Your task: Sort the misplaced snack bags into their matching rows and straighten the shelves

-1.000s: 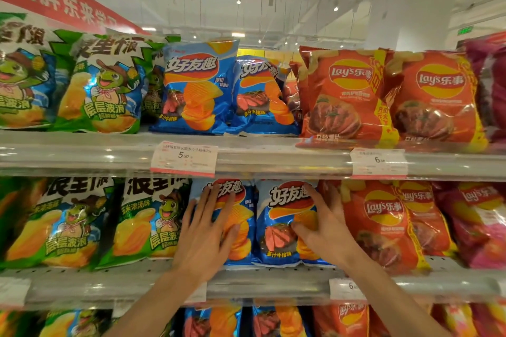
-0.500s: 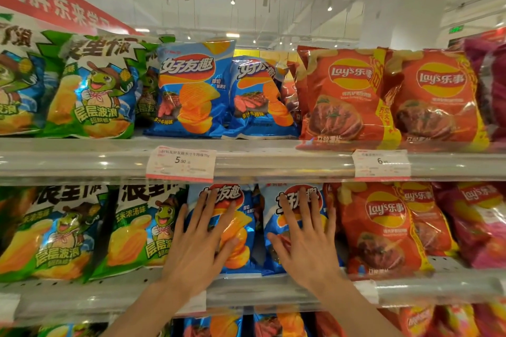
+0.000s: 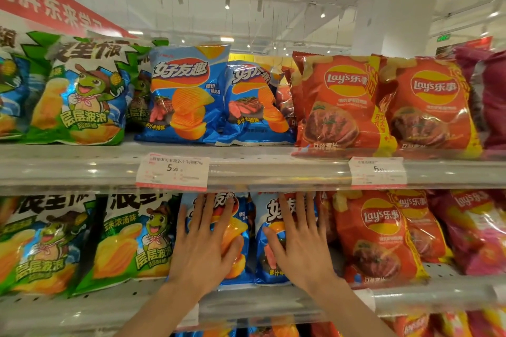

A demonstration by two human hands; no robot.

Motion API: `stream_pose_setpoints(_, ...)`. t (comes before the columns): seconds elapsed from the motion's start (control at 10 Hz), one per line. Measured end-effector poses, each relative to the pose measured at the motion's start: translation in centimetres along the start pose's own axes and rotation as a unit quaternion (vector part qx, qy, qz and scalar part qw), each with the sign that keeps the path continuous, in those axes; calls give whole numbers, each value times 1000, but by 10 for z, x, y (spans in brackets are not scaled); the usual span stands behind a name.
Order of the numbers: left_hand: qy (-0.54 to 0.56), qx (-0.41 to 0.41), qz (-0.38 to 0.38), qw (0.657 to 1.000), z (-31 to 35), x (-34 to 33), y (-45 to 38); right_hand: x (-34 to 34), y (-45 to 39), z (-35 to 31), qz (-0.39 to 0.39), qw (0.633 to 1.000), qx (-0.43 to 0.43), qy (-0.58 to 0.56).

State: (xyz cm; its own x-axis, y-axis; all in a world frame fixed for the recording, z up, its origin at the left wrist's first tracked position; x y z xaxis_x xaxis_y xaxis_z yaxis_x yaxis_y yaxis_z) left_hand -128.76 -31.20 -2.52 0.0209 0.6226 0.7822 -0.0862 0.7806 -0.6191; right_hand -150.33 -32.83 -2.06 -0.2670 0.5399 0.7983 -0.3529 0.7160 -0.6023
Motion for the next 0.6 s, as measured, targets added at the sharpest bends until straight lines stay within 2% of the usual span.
stream_pose_setpoints(0.4,5,7,3,1000,3,1,0,-2,-1,-6,9,999,-17,32)
stream_pose_setpoints(0.6,54,15,36,998,-1,20,4,9,4,-13,61,997,-20,33)
Point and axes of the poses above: each hand's wrist, its own y-axis away from the middle knuckle, its own x-axis out of the back of the hand, z = x × y, the point moved 1 cm from there along -y, towards the middle knuckle, and after that the axes turned 13 degrees about x, right-handed, at the moved point
